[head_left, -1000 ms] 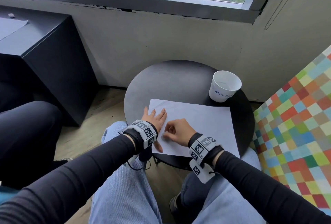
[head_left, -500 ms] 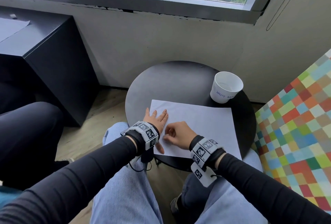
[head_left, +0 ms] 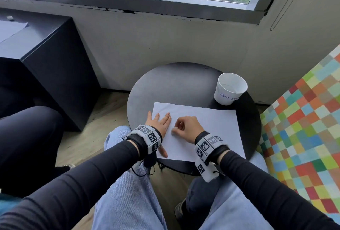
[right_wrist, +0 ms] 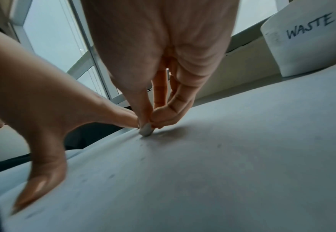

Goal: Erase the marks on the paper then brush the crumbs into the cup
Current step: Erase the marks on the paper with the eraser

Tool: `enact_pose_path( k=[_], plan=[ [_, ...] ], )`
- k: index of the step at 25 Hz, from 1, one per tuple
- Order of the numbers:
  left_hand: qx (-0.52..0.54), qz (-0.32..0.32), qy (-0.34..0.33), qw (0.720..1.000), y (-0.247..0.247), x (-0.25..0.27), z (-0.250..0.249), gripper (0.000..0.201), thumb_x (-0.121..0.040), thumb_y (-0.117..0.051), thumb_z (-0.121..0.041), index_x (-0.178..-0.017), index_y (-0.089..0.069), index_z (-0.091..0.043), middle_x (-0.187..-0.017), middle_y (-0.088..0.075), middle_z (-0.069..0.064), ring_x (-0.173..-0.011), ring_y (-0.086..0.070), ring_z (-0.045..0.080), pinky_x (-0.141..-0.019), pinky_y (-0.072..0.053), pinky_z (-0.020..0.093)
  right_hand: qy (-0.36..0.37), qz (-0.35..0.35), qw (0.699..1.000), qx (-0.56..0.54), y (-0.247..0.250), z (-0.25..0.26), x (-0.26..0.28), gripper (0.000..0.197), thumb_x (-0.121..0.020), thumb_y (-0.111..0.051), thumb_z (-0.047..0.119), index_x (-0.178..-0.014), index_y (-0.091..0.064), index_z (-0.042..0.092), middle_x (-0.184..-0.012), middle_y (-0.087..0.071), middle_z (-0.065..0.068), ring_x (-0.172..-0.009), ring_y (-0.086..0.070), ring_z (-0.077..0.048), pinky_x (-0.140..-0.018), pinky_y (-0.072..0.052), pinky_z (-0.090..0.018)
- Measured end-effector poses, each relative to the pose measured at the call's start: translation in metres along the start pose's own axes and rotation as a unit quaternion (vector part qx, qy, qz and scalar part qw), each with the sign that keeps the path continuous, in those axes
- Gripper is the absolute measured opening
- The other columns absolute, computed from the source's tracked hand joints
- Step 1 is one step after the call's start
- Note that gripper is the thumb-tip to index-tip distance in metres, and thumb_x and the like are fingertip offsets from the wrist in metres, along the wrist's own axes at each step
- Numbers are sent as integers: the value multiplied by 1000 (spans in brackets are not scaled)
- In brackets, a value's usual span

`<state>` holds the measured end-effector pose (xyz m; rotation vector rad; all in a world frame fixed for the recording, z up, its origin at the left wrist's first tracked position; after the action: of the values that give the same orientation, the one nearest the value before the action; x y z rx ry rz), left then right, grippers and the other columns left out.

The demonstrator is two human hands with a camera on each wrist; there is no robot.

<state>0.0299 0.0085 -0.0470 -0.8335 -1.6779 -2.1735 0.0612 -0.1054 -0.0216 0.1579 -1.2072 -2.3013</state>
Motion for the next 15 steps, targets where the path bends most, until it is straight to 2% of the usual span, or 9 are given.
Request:
enact_pose_path(
  k=[3,4,7,8,11,12,15],
  plan=[
    [-4,11,5,1000,0,0,0,150,-60,-72,-79,-153,21,-9,-162,24,8,-150,5,40,-117,2,65,51,85,995,21,-19,12,14,16,-82,-71,24,-85,-71,8,-72,-64,-1,-66,-56,-13,-69,-47,-23],
    [-6,9,5,1000,1,-1,0,150,-60,-72,-79,-154,21,-9,-162,24,8,-150,4,40,-117,2,64,48,91,994,22,-18,11,14,17,-81,-72,26,-85,-71,10,-70,-63,1,-65,-55,-12,-68,-46,-21],
    [0,2,0,1000,1,-2,-1,149,-58,-74,-78,-155,21,-15,-162,23,9,-150,4,41,-117,0,63,-4,16,1000,-6,2,-9,5,15,-78,-74,26,-82,-71,12,-68,-61,1,-63,-54,-10,-65,-43,-19],
    [3,7,-1,1000,1,-2,-2,149,-58,-75,-77,-155,21,-18,-162,23,10,-150,4,42,-117,-1,64,0,18,1000,-15,0,-9,8,14,-78,-74,24,-82,-70,11,-69,-62,0,-62,-54,-9,-65,-44,-20],
    [-4,12,1,1000,4,-1,-2,147,-59,-76,-76,-154,22,-22,-162,24,10,-149,4,43,-117,-2,64,45,99,994,-17,-15,3,18,16,-79,-75,26,-83,-71,11,-69,-66,-3,-54,-55,-5,-66,-51,-23],
    [-4,12,0,1000,5,-2,-2,147,-59,-76,-76,-154,23,-22,-162,24,10,-149,4,43,-117,-2,64,33,89,995,-14,-9,-1,14,16,-79,-76,27,-82,-71,12,-69,-66,-3,-55,-56,-5,-66,-50,-22],
    [5,15,1,1000,3,-2,-2,148,-58,-77,-75,-154,23,-23,-162,25,9,-150,5,43,-117,-2,65,-6,2,1000,-22,8,-11,5,13,-78,-74,22,-81,-71,10,-69,-64,-1,-63,-56,-11,-67,-47,-23]
  ],
)
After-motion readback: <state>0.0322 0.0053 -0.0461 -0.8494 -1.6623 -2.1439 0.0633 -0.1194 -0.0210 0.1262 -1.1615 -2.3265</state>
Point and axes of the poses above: each hand's wrist, its own x-axis away from the middle knuckle, its own y-axis out of the back of the hand, z = x × y, the point moved 6 cm from there along -x, towards the middle knuckle
